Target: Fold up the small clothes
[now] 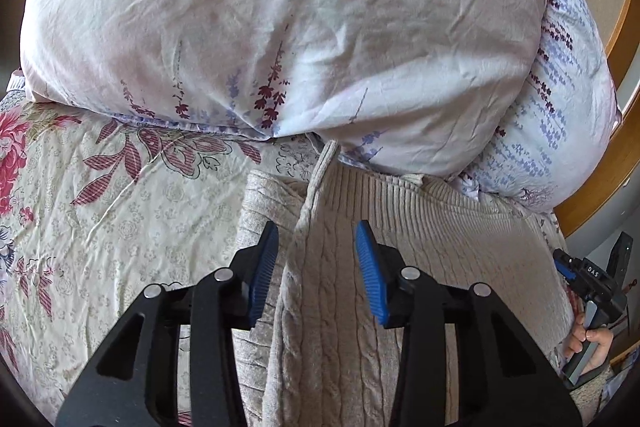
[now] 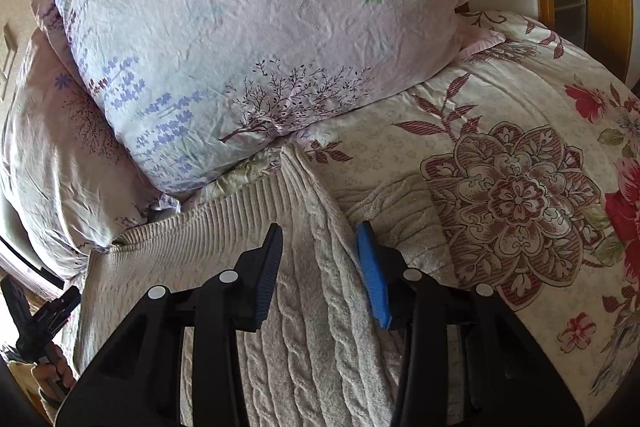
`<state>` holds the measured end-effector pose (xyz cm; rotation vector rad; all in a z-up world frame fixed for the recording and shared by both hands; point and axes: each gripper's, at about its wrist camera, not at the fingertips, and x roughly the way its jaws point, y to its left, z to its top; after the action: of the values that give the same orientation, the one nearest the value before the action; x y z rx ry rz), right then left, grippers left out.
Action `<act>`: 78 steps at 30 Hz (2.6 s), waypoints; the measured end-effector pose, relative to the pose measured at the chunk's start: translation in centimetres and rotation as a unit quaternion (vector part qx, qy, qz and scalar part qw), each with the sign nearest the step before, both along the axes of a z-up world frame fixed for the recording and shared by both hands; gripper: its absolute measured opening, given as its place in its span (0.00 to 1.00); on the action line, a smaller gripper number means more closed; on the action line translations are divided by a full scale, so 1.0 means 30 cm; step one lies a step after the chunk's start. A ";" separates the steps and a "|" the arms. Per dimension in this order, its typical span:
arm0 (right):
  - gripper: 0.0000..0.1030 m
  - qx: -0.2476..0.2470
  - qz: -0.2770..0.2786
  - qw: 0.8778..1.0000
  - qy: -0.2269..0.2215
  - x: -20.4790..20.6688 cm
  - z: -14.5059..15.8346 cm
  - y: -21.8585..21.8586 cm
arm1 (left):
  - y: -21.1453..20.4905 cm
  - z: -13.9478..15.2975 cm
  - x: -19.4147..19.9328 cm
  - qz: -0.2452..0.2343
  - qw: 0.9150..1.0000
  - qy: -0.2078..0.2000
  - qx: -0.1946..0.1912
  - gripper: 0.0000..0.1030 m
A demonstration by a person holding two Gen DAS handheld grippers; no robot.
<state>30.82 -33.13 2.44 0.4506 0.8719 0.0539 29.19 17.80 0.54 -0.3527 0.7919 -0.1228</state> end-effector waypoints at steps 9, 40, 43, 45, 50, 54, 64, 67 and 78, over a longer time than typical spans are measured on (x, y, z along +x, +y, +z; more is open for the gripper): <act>0.25 -0.051 -0.015 0.998 0.022 -0.006 -0.011 0.004 | -0.050 -0.031 0.015 -0.008 0.999 0.019 0.041 0.17; 0.09 -0.037 -0.017 0.999 0.022 -0.201 0.031 -0.016 | -0.003 -0.028 -0.053 -0.019 0.999 0.042 -0.007 0.07; 0.11 -0.042 -0.022 0.999 0.013 -0.213 0.042 -0.008 | 0.016 -0.010 -0.095 -0.015 0.999 0.026 -0.018 0.12; 0.30 -0.052 -0.028 0.998 -0.013 -0.246 0.083 0.000 | 0.042 0.019 -0.146 -0.008 1.000 0.002 -0.025 0.23; 0.32 -0.024 0.030 0.998 -0.053 -0.276 0.132 0.076 | 0.030 0.088 -0.238 -0.040 0.998 -0.040 -0.032 0.37; 0.32 -0.047 0.065 0.996 -0.030 -0.253 0.097 0.170 | -0.053 0.067 -0.222 -0.054 0.998 -0.015 0.027 0.39; 0.35 -0.120 0.075 0.990 0.012 -0.229 0.027 0.242 | -0.071 -0.016 -0.169 -0.025 0.997 0.028 0.068 0.38; 0.35 -0.151 0.082 0.985 0.017 -0.225 0.035 0.265 | -0.068 -0.007 -0.176 -0.026 0.998 0.025 0.058 0.40; 0.99 -0.173 0.124 0.977 -0.009 -0.191 0.166 0.496 | 0.104 0.016 -0.212 0.029 0.999 -0.004 -0.043 0.89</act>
<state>25.08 -18.27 7.42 0.0142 0.8946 0.1340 22.84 20.92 1.03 -0.4557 0.7699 -0.1034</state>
